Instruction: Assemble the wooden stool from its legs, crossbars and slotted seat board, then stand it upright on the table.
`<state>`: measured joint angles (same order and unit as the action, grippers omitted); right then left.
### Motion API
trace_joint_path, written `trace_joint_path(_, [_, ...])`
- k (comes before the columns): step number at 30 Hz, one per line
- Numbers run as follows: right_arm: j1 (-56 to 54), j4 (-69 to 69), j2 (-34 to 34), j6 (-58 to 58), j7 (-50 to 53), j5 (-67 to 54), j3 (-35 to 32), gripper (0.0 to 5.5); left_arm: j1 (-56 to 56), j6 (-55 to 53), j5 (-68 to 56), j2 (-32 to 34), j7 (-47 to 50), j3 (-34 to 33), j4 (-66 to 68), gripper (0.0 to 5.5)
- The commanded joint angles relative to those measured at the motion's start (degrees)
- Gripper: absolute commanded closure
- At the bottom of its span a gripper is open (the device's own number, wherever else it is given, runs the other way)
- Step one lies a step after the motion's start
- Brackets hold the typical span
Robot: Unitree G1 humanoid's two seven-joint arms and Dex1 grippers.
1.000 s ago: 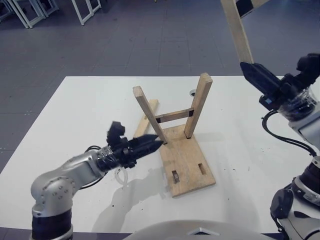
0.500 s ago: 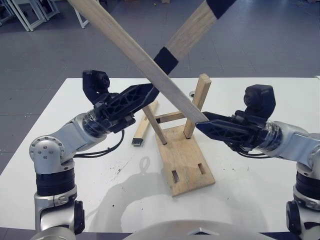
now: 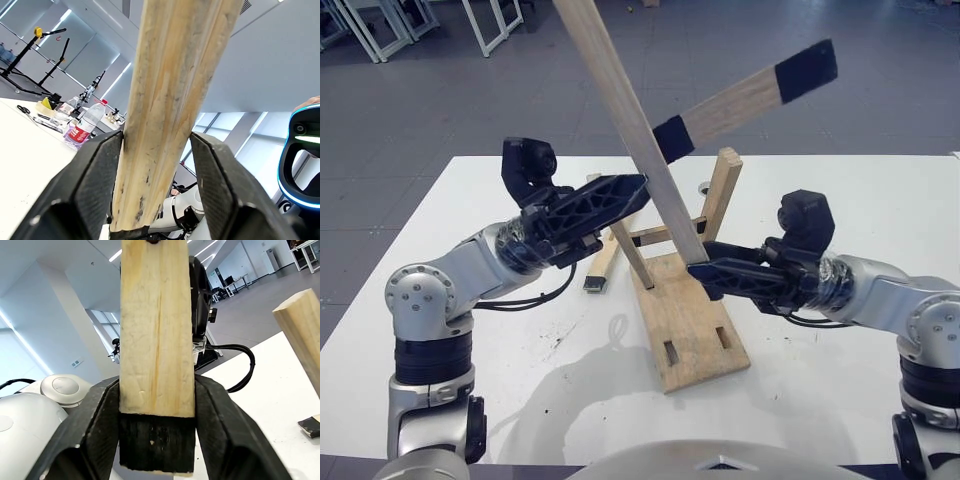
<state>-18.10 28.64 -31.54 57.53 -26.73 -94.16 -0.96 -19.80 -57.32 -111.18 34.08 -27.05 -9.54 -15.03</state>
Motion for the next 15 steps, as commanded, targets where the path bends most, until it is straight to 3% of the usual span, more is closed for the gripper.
trace_joint_path(1, [-0.34,-0.97,-0.41,-0.42,0.81,2.5,0.8,3.49,0.77,-2.38,0.22,2.35,-2.37,0.59,-3.9,3.06])
trace_joint_path(5, [-0.57,-1.33,-0.58,-0.68,0.74,3.29,0.68,3.49,2.12,-2.77,1.73,3.79,-3.91,0.74,-4.02,3.26])
trace_joint_path(15, [-0.61,-1.18,-0.5,-0.59,0.29,4.54,0.95,3.49,-0.32,-0.92,5.9,2.89,-1.15,3.42,-2.96,1.75])
